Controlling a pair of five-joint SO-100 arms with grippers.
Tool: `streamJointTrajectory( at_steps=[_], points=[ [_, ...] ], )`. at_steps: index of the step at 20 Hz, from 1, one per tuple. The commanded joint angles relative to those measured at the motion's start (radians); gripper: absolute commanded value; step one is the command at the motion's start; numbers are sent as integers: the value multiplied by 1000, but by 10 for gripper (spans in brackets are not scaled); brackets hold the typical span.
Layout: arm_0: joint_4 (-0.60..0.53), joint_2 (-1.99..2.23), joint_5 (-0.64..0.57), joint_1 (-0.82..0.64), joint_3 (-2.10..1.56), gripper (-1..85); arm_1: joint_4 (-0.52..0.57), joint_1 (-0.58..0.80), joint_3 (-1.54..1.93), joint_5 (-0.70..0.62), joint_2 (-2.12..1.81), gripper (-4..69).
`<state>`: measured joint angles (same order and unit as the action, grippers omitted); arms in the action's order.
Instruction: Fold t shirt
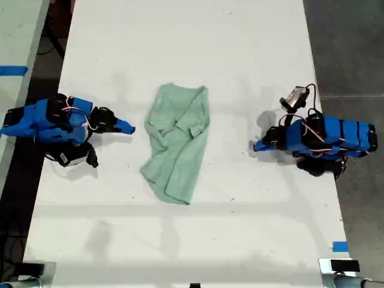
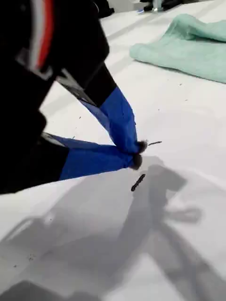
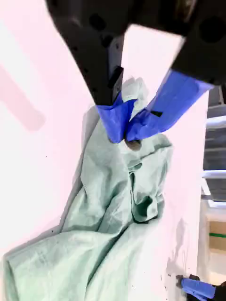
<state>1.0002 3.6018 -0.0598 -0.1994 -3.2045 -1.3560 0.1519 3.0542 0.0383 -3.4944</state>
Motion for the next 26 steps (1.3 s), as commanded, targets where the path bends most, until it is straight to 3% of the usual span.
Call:
streamJointTrajectory(
  at_steps=[1, 3, 5, 10, 13, 16, 18, 19, 20, 23, 26],
  points=[
    [40, 8, 123, 35, 6, 0, -51, 8, -2, -17, -14, 23],
    [66, 8, 173, 54, 23, 0, -43, 8, -11, 14, -12, 23],
    [127, -26, 222, 52, 118, 0, -63, -67, -161, 144, 121, 23],
    [216, -569, 278, 206, 627, 0, -98, -184, -951, 187, 1028, 22],
    [256, -882, 314, 347, 899, 0, -98, -273, -1408, 127, 1499, 22],
    [272, -1212, 302, 419, 1126, 0, -127, -328, -1898, -12, 1934, 21],
    [229, -1347, 255, 430, 1192, 11, -135, -339, -2146, -107, 2135, 86],
    [178, -1393, 222, 436, 1193, 131, -77, -339, -2138, -133, 2157, 150],
    [155, -1454, 204, 439, 1207, 172, -20, -339, -2097, -150, 2157, 169],
    [144, -1697, 166, 460, 1322, 200, 57, -360, -2089, -204, 2218, 242],
    [160, -1924, 121, 462, 1480, 213, 114, -374, -2109, -236, 2290, 242]
  ],
)
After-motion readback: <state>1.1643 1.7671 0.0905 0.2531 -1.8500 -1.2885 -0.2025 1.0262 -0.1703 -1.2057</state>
